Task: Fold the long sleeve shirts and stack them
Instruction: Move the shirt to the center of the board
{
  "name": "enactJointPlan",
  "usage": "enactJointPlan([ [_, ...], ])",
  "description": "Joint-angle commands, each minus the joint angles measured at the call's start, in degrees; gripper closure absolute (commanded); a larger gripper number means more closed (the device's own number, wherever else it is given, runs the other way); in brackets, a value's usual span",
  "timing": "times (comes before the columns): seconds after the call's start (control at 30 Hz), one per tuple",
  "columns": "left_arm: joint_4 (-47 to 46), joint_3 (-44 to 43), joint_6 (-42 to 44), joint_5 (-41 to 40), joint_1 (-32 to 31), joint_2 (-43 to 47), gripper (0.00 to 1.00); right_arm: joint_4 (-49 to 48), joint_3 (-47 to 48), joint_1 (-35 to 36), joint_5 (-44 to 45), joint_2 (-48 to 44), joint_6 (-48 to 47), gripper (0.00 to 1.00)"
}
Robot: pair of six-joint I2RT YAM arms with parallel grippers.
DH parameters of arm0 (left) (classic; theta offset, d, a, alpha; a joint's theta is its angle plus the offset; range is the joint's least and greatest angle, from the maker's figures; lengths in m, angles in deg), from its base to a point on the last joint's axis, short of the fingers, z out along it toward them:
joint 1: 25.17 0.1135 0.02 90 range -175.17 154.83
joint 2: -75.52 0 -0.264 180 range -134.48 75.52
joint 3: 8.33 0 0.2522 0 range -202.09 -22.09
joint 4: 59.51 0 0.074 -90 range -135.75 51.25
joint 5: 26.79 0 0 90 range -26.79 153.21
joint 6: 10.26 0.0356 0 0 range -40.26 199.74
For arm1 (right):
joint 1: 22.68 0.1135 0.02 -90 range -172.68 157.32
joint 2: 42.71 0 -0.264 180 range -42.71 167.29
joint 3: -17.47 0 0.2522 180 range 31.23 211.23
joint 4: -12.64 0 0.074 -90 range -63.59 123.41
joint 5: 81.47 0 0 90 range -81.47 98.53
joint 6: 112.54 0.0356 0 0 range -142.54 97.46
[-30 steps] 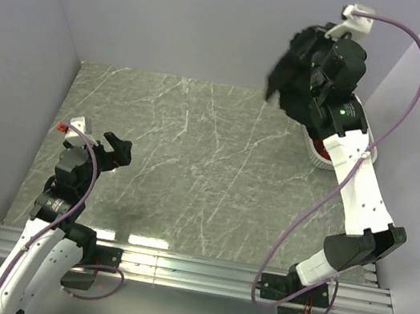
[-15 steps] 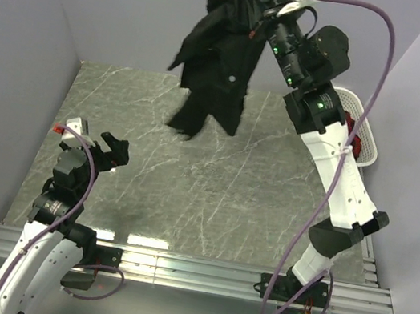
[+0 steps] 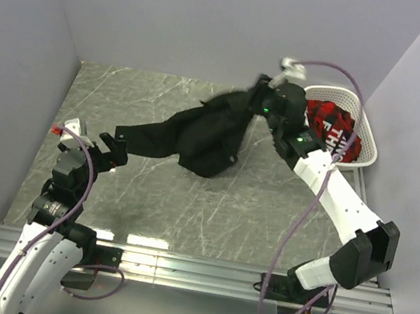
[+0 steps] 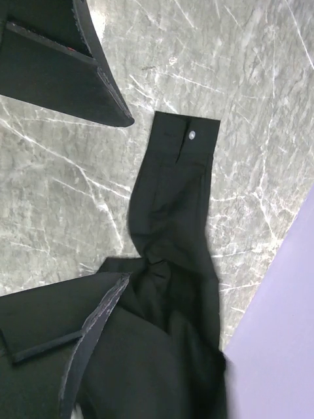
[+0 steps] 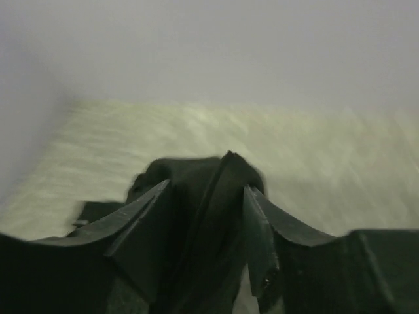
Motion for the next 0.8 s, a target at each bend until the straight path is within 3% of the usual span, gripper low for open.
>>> enactJointPlan([
  [0.0, -1.26, -1.97, -1.42, 0.39, -0.19, -0.05, 0.01, 17.31, -5.2, -12.26, 11.86, -3.26, 24.96, 0.43],
  [0.07, -1.52, -1.88, -1.68, 1.53, -0.27, -0.58, 0.01, 21.56, -10.29, -18.15, 6.79, -4.22, 27.93, 0.38],
  [0.2, -1.61, -2.32, -3.26, 3.29, -0.27, -4.26, 0.01, 18.5, -16.29, -18.45, 5.79, -8.7, 23.56, 0.24],
  [0.33, -1.17, -4.6, -5.29, 6.8, -0.27, -9.71, 0.01, 17.97, -18.41, -17.84, 3.25, -11.34, 21.35, 0.23],
  [0.63, -7.05, -13.83, -7.22, 21.03, -0.27, -32.99, 0.01, 15.43, -20.61, -6.15, 1.58, -9.51, 17.04, 0.21],
  [0.77, -9.87, -20.93, -10.99, 20.7, -0.36, -44.06, 0.01, 14.37, -19.03, -1.33, 2.35, -7.39, 16.95, 0.2],
])
